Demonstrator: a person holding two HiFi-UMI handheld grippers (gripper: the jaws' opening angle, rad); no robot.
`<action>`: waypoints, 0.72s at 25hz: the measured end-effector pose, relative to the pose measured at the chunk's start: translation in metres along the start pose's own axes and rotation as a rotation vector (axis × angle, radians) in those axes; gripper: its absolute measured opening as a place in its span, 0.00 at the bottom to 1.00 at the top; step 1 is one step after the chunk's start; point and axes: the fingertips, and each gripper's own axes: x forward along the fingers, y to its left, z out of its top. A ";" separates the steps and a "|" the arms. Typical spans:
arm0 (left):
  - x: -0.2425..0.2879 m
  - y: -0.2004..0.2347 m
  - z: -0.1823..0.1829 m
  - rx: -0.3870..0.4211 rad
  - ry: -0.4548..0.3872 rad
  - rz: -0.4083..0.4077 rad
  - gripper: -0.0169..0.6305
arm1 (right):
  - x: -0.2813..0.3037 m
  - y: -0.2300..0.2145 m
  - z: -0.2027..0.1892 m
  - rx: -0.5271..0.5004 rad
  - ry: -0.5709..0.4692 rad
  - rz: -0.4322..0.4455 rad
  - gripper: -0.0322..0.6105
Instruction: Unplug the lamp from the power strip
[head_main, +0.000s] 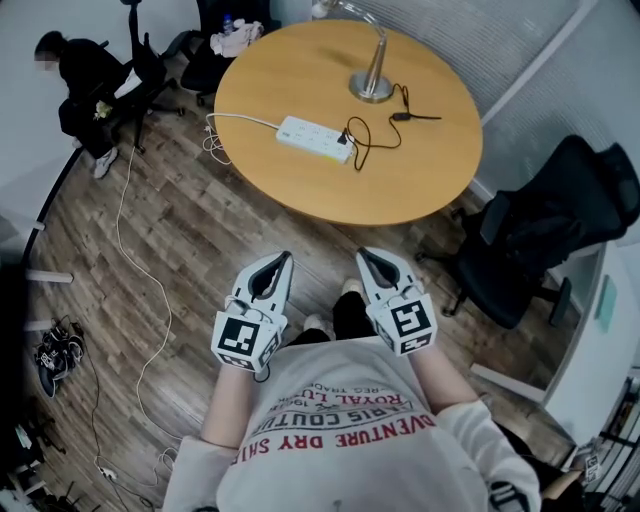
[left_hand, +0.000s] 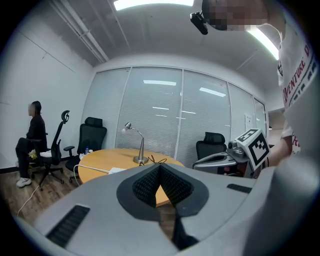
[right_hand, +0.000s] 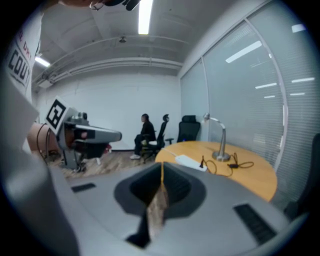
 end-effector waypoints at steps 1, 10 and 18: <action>0.006 0.004 -0.001 -0.001 0.004 0.004 0.07 | 0.007 -0.005 0.001 -0.004 0.000 0.004 0.10; 0.083 0.044 0.008 0.015 0.025 0.066 0.07 | 0.077 -0.075 0.017 0.029 -0.016 0.060 0.10; 0.178 0.089 0.030 0.027 0.019 0.141 0.07 | 0.146 -0.166 0.039 0.010 -0.011 0.109 0.10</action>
